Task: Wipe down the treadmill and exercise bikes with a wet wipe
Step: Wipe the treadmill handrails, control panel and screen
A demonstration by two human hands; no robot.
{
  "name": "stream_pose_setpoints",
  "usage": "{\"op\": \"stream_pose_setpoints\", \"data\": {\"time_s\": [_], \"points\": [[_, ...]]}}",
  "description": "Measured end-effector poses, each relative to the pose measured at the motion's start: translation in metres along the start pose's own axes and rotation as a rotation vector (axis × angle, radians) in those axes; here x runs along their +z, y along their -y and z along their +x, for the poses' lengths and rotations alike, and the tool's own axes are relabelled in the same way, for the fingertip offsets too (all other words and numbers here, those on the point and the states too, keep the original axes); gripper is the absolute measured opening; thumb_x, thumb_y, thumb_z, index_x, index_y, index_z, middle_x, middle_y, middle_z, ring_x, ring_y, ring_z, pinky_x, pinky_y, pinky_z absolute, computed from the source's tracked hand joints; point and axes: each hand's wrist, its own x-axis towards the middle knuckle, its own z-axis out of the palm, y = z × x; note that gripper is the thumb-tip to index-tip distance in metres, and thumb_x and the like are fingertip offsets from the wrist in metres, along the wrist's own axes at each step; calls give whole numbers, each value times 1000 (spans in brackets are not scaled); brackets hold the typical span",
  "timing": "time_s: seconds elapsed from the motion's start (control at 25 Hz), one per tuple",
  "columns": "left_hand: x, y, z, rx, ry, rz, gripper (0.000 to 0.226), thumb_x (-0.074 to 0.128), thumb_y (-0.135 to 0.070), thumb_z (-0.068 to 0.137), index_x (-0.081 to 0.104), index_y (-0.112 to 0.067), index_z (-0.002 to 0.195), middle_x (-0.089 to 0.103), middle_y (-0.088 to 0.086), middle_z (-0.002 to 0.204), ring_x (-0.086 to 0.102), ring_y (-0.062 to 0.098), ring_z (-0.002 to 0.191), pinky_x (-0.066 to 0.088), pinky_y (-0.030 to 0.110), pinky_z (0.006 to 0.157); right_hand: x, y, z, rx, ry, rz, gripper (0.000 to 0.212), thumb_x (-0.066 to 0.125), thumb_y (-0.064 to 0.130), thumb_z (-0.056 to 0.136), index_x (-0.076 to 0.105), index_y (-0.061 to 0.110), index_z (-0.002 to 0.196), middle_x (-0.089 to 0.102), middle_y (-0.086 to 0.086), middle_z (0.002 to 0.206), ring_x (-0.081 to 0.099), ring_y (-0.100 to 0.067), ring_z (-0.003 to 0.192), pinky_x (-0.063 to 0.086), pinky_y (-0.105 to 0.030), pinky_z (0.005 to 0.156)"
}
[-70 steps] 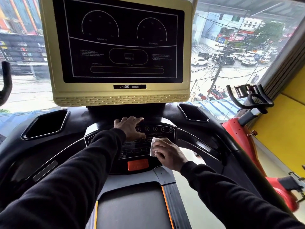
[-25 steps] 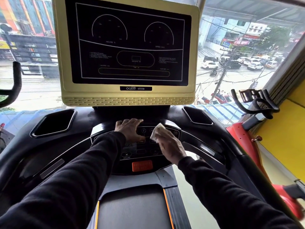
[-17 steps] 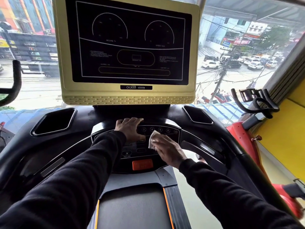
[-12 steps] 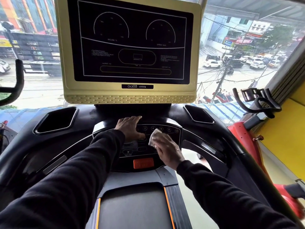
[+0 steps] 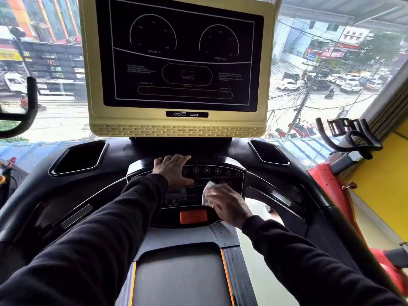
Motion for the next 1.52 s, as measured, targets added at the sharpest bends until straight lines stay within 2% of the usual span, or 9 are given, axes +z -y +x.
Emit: {"op": "stream_pose_setpoints", "data": {"time_s": [0.28,0.4,0.6,0.72,0.88,1.04,1.2,1.4,1.52], "points": [[1,-1,-2,3,-8,-1,92,64,-63,76,21,-36,154,32,-11,154,26,21,143,15,47,116,2,11,1,-29,58,17,12,69,12,86,73,18,96,64,8,106,55,-13,97,48,-19,84],[1,1,0,-12,-17,-23,95,66,-62,76,23,-29,154,32,-7,156,27,21,143,17,43,117,-3,13,18,249,-78,23,20,66,2,83,67,21,91,59,10,103,53,-13,95,53,-28,77],[0,5,-2,-18,-13,-25,94,65,-63,76,25,-30,153,31,-7,156,27,22,143,17,42,118,4,16,13,-34,86,-17,13,60,17,91,72,17,96,63,6,108,55,-14,101,51,-26,83],[-2,7,-2,-54,24,-8,92,62,-69,75,21,-41,153,29,-12,156,26,23,143,17,50,116,-4,17,30,255,-77,-16,18,63,10,86,71,19,99,62,8,112,55,-15,102,55,-28,79],[-6,9,-2,-61,64,7,92,62,-68,77,17,-42,153,27,-12,157,25,25,143,18,54,115,-3,24,24,-24,93,-31,12,66,17,86,72,23,94,63,10,104,55,-12,95,53,-24,74],[-5,8,-3,-66,52,5,92,63,-65,77,20,-35,153,26,-11,157,25,25,143,18,54,114,-7,16,41,283,-96,-66,20,69,6,82,72,20,96,64,8,105,55,-16,96,55,-29,76],[-6,8,-4,-62,54,-6,90,63,-64,78,21,-35,153,26,-11,157,24,24,144,17,53,114,3,28,20,-75,78,-24,15,69,12,85,72,17,98,65,6,109,56,-15,101,54,-29,82],[-7,10,-4,-59,51,0,89,63,-63,79,21,-35,153,27,-10,157,25,25,143,17,52,115,2,20,43,270,-61,-71,31,66,-1,81,71,13,108,62,0,118,56,-21,107,57,-35,83],[-6,11,-4,-45,56,-13,89,63,-62,79,21,-36,154,27,-10,157,25,24,143,17,50,116,4,23,29,60,58,-46,27,67,4,84,72,15,108,64,4,117,57,-16,107,55,-29,87]]}}
